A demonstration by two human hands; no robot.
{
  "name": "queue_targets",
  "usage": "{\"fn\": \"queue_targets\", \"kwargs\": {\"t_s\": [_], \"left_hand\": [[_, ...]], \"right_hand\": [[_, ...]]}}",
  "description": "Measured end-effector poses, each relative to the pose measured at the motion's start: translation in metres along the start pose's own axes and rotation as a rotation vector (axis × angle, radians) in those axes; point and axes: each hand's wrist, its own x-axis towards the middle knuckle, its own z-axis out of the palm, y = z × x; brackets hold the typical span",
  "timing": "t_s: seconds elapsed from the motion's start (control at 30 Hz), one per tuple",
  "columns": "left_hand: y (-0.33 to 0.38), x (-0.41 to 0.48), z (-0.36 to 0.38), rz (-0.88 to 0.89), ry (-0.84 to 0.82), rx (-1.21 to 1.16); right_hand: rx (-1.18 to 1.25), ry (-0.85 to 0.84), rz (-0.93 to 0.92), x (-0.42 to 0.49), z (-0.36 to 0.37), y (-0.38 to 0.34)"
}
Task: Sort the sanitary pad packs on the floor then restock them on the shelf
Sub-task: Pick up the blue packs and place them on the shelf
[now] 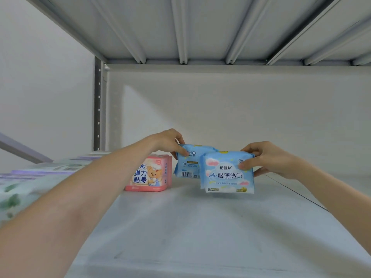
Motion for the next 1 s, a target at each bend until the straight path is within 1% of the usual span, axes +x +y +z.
{"fn": "queue_targets", "kwargs": {"t_s": [0.2, 0.3, 0.37, 0.43, 0.53, 0.6, 0.7, 0.8, 0.9, 1.0], "left_hand": [[-0.016, 0.015, 0.010, -0.035, -0.084, 0.096], [-0.017, 0.018, 0.006, -0.039, -0.108, 0.218], [-0.016, 0.017, -0.001, -0.044, -0.144, 0.254], [-0.016, 0.014, -0.008, -0.078, -0.232, 0.196], [-0.013, 0.009, -0.016, -0.100, -0.423, 0.124], [-0.011, 0.006, -0.019, -0.090, -0.476, 0.126], [-0.007, 0.004, -0.020, -0.095, -0.501, 0.173], [-0.006, 0.001, -0.016, -0.100, -0.489, 0.223], [-0.011, -0.001, -0.011, -0.100, -0.483, 0.194], [-0.017, -0.002, -0.007, -0.106, -0.426, 0.164]], "right_hand": [[-0.009, -0.036, 0.064, 0.014, 0.001, 0.020], [-0.013, -0.049, 0.085, 0.019, 0.005, 0.024], [-0.019, -0.067, 0.093, 0.023, 0.007, 0.023], [-0.021, -0.086, 0.100, 0.026, 0.011, 0.020], [-0.019, -0.119, 0.115, 0.033, 0.020, 0.015], [-0.024, -0.134, 0.126, 0.038, 0.028, 0.012], [-0.016, -0.150, 0.134, 0.045, 0.041, 0.005], [0.006, -0.169, 0.129, 0.052, 0.054, -0.001], [0.013, -0.178, 0.116, 0.057, 0.065, -0.004], [0.013, -0.182, 0.101, 0.062, 0.071, -0.003]]}}
